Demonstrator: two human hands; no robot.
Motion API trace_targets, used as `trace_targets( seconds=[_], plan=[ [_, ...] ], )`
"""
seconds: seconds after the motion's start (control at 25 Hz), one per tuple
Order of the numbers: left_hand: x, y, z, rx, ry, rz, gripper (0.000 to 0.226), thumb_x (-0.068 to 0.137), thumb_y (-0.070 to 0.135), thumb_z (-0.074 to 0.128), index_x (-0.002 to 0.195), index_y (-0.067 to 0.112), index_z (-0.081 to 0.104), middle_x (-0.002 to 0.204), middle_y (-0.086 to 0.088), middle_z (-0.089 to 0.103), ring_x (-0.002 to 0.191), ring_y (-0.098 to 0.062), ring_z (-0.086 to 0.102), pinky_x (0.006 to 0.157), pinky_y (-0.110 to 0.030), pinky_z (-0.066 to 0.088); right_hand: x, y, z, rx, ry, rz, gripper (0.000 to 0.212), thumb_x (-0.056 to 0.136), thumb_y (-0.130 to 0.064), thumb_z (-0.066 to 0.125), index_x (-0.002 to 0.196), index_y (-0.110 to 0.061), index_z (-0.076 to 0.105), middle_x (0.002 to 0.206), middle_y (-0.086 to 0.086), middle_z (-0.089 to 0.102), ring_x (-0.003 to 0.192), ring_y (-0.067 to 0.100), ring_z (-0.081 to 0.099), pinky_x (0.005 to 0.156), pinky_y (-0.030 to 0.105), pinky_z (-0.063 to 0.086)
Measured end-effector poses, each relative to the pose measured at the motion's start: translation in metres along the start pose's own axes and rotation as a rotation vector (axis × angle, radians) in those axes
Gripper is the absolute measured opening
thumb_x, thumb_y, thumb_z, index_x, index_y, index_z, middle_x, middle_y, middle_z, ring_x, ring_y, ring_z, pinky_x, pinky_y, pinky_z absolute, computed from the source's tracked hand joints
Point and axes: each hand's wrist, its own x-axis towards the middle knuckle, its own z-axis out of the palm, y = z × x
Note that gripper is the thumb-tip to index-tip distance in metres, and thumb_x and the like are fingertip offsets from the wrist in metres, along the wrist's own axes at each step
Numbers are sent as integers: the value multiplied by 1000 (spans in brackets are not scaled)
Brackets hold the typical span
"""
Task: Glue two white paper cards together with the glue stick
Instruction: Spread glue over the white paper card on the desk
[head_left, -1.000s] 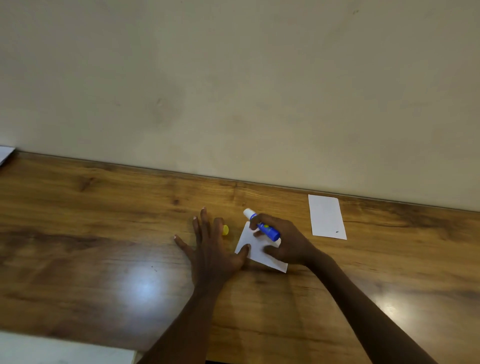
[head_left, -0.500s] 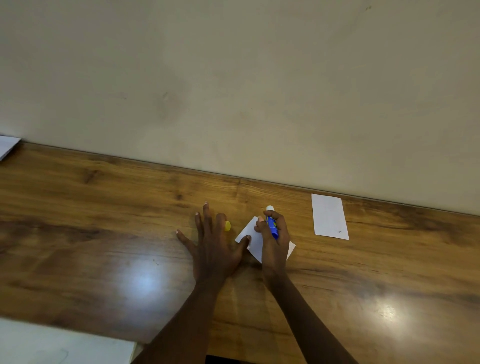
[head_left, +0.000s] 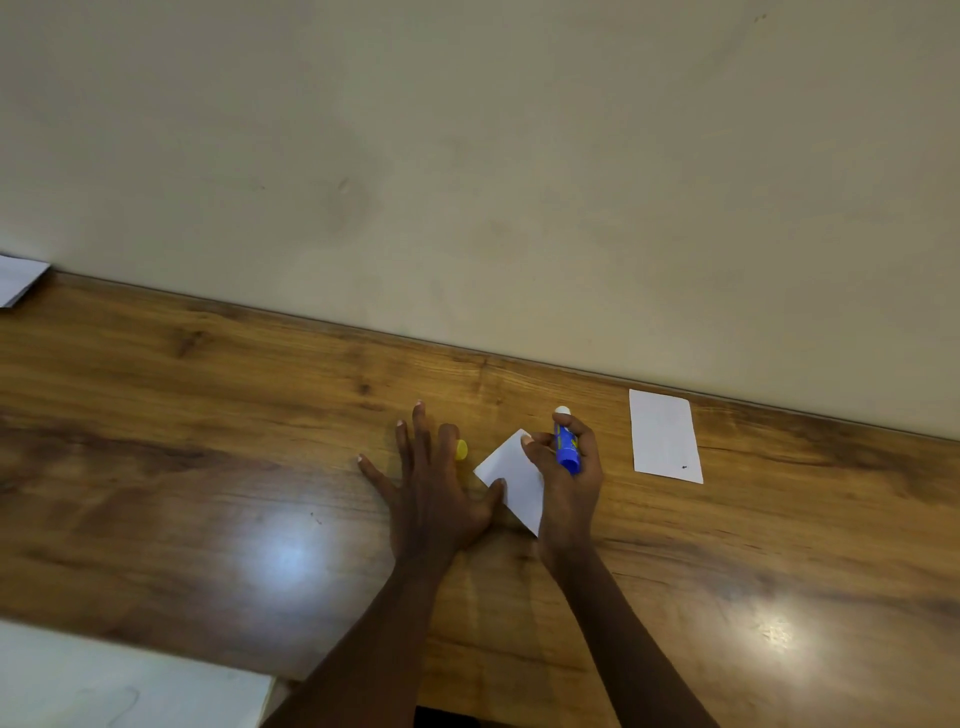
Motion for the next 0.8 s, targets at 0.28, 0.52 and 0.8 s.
trace_targets(
  seconds=[0.28,0.52,0.8],
  plan=[
    [-1,-3,2,-6,13,17,76,65,66,58,124,25,34,157,-6,2,144,-32,-1,105,-69,-7,8,-1,-6,-264,-156,-236,18,82,-11,61,65,-6,60,56,13,56,49,9,50,54,26,41],
    [-1,-4,2,-20,32,38,73,63,65,59,119,24,36,157,-8,7,144,-33,3,104,-71,-3,12,6,-9,-482,-380,-368,8,76,-5,67,70,-1,67,52,-18,56,49,-7,56,53,4,41],
    [0,-4,5,-12,36,20,79,63,66,61,124,24,33,157,-7,3,144,-32,0,104,-69,-8,28,0,-19,-610,-350,-373,14,76,-13,69,81,0,66,64,4,59,50,3,50,52,4,40]
  ],
)
